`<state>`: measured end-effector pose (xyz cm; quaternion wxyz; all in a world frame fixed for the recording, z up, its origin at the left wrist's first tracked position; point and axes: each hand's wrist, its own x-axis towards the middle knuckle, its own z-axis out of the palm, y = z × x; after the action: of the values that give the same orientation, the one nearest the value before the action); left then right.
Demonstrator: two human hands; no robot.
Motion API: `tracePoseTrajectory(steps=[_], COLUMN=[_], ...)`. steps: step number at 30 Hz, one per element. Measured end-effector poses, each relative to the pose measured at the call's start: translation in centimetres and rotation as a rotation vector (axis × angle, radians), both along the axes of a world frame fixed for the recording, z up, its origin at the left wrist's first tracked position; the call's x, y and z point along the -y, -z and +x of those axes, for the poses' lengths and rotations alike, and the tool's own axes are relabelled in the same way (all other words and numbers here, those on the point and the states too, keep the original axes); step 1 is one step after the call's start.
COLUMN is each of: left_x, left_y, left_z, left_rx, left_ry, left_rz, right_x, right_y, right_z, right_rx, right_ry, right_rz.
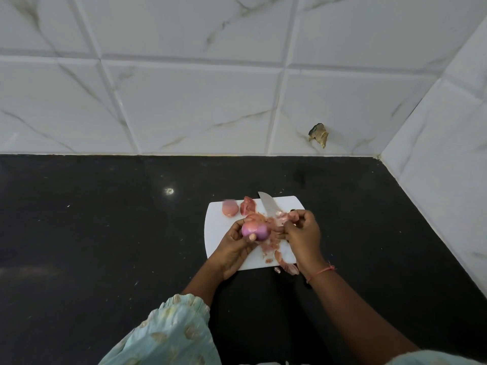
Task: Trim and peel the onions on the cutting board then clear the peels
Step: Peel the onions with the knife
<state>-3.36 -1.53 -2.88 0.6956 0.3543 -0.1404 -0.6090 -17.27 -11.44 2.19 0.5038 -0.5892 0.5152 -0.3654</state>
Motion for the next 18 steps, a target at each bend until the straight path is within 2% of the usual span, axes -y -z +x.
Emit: tracePoseTrajectory(steps=[5, 11, 18], left_x=[0.0, -0.1, -0.3], left_y=[0.1, -0.2, -0.5], left_z=[0.0, -0.1, -0.1], left_rx=[-0.034, -0.01, 0.038], left_ry=[-0.037, -0.027, -0.02], left_rz=[-0.025, -0.068, -0.015], right_x=[-0.8, -2.9, -3.5], right_y=[-0.7, -2.3, -1.1], right_z=[0.0, 0.5, 0.8], right_rx=[-0.208, -0.222, -0.264], right_ry=[-0.24, -0.552, -0.49], right_rz=[-0.27, -0.442, -0.432])
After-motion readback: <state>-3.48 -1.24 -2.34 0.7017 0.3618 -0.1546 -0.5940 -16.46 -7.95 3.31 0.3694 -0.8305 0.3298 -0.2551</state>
